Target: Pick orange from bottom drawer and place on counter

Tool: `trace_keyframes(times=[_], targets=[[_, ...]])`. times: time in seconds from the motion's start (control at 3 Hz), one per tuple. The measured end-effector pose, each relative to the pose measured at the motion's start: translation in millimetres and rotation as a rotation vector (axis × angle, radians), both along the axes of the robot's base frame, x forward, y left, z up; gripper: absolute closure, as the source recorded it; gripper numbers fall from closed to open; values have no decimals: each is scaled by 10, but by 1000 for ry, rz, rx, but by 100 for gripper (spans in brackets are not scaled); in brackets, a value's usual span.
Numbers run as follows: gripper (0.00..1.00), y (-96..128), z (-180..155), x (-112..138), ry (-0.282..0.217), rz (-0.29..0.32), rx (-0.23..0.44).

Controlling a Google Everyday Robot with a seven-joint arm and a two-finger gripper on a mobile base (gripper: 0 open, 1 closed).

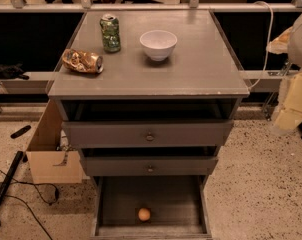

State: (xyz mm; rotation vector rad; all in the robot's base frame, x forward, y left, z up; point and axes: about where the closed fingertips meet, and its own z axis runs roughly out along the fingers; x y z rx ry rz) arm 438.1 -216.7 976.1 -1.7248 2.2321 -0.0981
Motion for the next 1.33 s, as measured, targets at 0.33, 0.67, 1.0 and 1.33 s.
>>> trace_keyframes(times=[0.33, 0.67, 1.0, 1.33], targets=[[0, 0, 0, 0, 0, 0, 0], [0, -2, -63, -27, -6, -4, 64], [0, 21, -390, -121, 0, -35, 238], [0, 119, -739, -151, 13, -51, 349]])
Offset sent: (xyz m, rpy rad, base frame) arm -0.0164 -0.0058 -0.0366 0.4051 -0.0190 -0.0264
